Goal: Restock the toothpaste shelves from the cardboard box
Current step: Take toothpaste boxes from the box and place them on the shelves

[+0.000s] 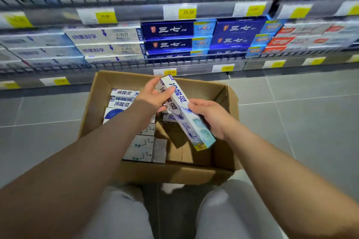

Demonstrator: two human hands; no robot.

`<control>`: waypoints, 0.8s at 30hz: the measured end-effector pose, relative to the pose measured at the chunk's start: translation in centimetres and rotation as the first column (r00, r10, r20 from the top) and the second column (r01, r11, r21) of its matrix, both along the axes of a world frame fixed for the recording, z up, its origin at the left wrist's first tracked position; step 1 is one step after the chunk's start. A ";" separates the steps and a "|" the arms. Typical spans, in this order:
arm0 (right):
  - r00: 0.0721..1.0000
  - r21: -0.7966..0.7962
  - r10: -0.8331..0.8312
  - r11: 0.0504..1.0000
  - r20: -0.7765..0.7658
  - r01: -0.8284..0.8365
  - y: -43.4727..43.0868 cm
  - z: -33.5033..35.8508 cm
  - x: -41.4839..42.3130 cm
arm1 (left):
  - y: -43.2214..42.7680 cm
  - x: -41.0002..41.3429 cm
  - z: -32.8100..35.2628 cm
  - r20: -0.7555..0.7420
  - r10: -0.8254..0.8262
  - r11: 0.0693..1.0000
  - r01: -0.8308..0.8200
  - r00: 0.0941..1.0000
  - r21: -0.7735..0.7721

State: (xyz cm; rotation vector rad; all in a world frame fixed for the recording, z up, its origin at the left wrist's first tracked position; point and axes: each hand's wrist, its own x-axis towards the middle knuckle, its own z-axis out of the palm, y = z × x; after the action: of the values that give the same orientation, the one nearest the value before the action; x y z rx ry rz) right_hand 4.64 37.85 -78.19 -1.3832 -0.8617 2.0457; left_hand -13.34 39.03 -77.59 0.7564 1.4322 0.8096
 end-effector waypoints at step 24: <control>0.406 0.525 -0.500 0.849 0.765 0.055 -4.1 -7.3 12.0 | 2.3 6.1 -14.1 -0.689 -0.451 0.798 0.602 0.567 -0.027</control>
State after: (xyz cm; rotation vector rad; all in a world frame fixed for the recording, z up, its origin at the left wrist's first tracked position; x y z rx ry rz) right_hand 16.64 33.77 -85.51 -2.1481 -1.2502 0.6282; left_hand -7.25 41.30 -91.74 1.6905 1.6025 0.1858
